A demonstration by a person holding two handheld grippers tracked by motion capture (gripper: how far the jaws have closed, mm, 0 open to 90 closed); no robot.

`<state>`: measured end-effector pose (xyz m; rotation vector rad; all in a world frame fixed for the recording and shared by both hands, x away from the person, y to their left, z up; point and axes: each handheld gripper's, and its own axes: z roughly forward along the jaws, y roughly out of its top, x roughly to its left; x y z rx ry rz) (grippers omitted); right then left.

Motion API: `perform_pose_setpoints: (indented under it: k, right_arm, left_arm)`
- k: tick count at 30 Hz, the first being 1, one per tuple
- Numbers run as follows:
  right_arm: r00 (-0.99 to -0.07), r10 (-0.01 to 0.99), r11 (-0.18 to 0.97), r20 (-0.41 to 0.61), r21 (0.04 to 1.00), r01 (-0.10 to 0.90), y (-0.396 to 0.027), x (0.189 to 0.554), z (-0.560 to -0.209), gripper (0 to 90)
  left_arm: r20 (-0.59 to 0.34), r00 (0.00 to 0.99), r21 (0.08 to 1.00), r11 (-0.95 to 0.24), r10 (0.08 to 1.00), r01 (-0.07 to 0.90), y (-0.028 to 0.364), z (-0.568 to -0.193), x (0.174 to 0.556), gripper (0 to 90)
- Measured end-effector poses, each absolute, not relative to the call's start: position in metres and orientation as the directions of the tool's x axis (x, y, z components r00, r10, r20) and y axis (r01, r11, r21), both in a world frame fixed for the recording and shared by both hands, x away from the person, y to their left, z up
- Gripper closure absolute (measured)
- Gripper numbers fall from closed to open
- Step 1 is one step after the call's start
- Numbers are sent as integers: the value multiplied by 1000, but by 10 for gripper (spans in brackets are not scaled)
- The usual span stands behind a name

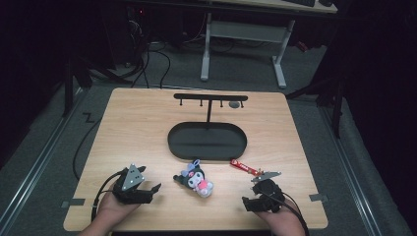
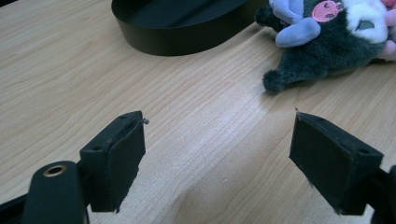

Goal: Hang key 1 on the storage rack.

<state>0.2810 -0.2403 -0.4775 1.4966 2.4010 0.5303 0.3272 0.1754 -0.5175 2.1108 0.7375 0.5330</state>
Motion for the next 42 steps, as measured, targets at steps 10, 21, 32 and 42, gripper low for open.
perform_pose_setpoints:
  k: [10,21,32,42]
  right_arm:
    - [-389,921,365,-14,375,852,-263,295,-467,310]
    - [-373,928,353,-8,341,871,-281,313,-463,355]
    - [-339,939,342,-64,303,890,-285,331,-468,509]
    - [-332,940,340,-75,264,903,-284,341,-478,532]
  left_arm:
    - [115,735,811,-490,668,319,181,-516,325,186]
    - [116,734,809,-493,669,321,181,-517,324,187]
    - [114,735,806,-495,668,325,181,-517,325,189]
    - [112,739,806,-496,664,323,180,-517,325,190]
